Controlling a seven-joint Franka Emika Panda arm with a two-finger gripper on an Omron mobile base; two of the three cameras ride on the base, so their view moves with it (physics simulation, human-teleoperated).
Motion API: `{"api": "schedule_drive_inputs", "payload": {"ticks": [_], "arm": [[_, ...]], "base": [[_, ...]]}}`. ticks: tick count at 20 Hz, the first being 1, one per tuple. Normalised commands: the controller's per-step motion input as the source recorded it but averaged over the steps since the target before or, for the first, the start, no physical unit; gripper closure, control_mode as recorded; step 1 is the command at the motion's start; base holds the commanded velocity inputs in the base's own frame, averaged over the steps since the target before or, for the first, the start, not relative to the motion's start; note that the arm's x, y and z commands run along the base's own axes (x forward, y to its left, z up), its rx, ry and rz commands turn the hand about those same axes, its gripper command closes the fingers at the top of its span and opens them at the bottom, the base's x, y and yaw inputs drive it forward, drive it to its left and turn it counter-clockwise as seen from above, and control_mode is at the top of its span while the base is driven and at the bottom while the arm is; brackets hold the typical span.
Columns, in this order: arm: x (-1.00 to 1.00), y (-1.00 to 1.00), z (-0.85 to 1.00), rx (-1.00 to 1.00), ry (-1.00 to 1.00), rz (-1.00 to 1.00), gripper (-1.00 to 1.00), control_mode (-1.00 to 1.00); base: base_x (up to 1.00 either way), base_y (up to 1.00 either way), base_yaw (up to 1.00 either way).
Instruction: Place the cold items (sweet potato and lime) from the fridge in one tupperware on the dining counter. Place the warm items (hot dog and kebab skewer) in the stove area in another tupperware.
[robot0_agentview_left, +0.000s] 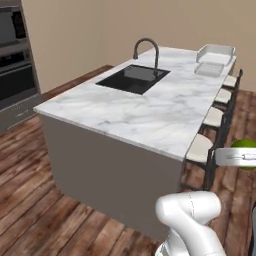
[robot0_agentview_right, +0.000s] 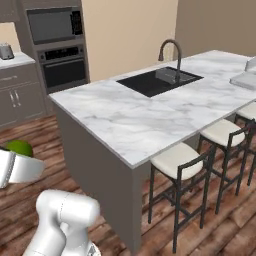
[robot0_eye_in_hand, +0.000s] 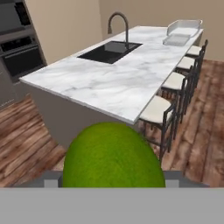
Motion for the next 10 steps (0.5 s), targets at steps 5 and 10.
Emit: {"api": "schedule_drive_inputs", "payload": {"ticks": [5,10], "arm": [[0.00,0.00,0.00,0.00,0.00,0.00,1.00,1.00],[0.00,0.00,0.00,0.00,0.00,0.00,1.00,1.00]], "base": [[0.33,-1.00,-0.01],[0.47,-1.00,0.00]]}}
